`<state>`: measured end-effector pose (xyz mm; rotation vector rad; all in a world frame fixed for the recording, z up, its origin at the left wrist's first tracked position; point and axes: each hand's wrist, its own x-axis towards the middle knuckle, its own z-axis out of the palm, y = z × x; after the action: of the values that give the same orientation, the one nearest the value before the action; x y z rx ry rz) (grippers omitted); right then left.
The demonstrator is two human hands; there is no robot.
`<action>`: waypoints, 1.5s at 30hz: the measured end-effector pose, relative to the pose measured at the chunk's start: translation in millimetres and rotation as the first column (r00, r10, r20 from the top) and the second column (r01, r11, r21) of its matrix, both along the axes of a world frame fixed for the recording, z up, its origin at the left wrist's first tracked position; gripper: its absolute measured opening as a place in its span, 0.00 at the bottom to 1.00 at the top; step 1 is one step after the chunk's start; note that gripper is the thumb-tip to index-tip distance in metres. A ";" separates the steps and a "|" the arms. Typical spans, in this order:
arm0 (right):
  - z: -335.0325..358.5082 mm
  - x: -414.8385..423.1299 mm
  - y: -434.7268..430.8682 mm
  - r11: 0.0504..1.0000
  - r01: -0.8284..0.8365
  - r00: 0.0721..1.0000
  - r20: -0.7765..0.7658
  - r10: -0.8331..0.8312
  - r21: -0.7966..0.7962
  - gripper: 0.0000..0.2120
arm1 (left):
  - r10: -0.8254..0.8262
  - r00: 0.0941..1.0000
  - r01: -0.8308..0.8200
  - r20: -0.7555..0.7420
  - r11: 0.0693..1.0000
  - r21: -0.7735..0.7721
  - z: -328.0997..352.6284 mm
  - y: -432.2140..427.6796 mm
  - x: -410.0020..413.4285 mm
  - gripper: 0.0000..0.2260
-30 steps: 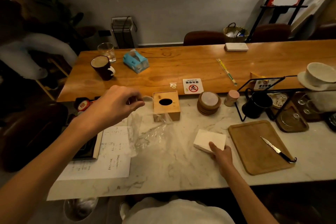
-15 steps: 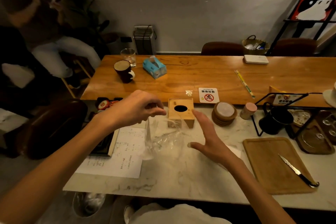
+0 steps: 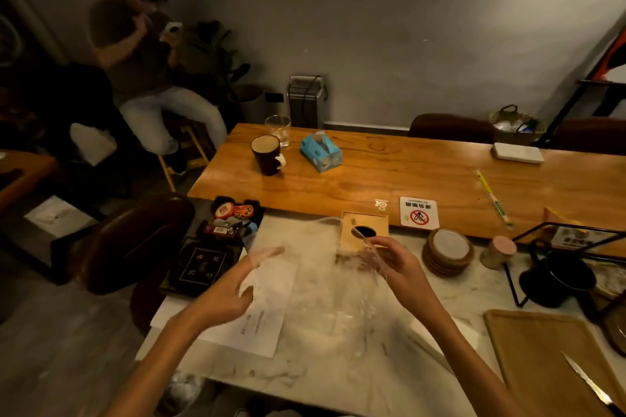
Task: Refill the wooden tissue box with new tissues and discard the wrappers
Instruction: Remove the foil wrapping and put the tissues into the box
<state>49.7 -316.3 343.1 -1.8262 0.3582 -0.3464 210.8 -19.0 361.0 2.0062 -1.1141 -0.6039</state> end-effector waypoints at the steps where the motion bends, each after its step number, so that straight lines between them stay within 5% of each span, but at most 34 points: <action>1: 2.2 -0.7 -1.7 0.996 0.015 1.000 0.010 -0.016 0.084 0.13 | -0.023 0.999 0.022 -0.045 1.000 -0.016 -2.4 -0.2 -4.9 0.29; 7: 7.9 -8.3 -20.4 0.942 0.036 0.998 0.031 -0.049 0.335 0.20 | 0.171 0.912 -0.293 -0.373 0.907 -0.301 29.9 -56.4 -12.6 0.12; 12: -4.9 -14.6 -14.9 0.950 0.213 0.976 -0.090 -0.197 0.229 0.27 | 0.277 0.873 -0.393 -0.401 0.887 -0.243 8.5 -88.3 -7.9 0.08; 16: -21.2 -20.2 -20.7 0.905 0.350 0.936 -0.108 -0.334 0.240 0.21 | 0.336 0.835 -0.452 -0.436 0.870 -0.195 -13.4 -90.7 1.1 0.08; 22: -24.9 -23.2 -22.0 0.876 0.347 0.934 -0.208 -0.290 0.336 0.17 | 0.366 0.797 -0.491 -0.480 0.856 -0.162 -29.2 -91.0 5.0 0.08; 27: -33.1 -13.4 -11.4 0.904 0.337 0.917 -0.311 -0.252 0.263 0.17 | 0.434 0.753 -0.534 -0.495 0.843 -0.074 -41.4 -88.3 10.3 0.08; 29: -40.9 -11.0 -8.1 0.894 0.360 0.913 -0.299 -0.279 0.266 0.16 | 0.518 0.767 -0.550 -0.378 0.835 0.028 -41.8 -90.1 9.5 0.15; 31: -43.1 -8.2 -5.1 0.900 0.353 0.921 -0.265 -0.286 0.254 0.17 | 0.579 0.814 -0.576 0.054 0.815 -0.063 -25.3 -101.0 9.1 0.30; 33: -40.2 -6.1 -2.3 0.921 0.317 0.940 -0.204 -0.274 0.225 0.17 | 0.411 0.772 -0.342 0.486 0.912 -0.228 8.2 -127.8 11.3 0.33; 35: -34.5 -6.0 -0.6 0.943 0.272 0.957 -0.153 -0.246 0.191 0.17 | 0.050 0.737 -0.037 0.674 0.999 -0.034 42.8 -165.4 18.4 0.35; 37: -29.8 -9.4 0.1 0.953 0.242 0.968 -0.113 -0.224 0.181 0.16 | -0.285 0.807 0.152 0.517 0.947 0.284 64.7 -196.2 25.1 0.34; 39: -24.6 -15.5 0.7 0.954 0.235 0.971 -0.082 -0.223 0.185 0.15 | -0.447 0.862 0.318 0.238 0.844 0.432 74.7 -213.3 29.1 0.19; 41: -20.0 -28.9 3.1 0.950 0.205 0.976 -0.122 -0.180 0.234 0.19 | -0.470 0.877 0.388 0.102 0.817 0.428 71.8 -221.9 34.4 0.07; 45: -33.6 -72.3 12.2 0.982 0.104 0.908 -0.417 -0.029 0.159 0.37 | -0.471 0.881 0.408 0.044 0.804 0.433 59.5 -222.1 40.0 0.06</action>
<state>-22.6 -304.1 309.4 -1.7044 0.7249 0.0339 250.8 -241.1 420.5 2.1766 -1.6895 -1.0135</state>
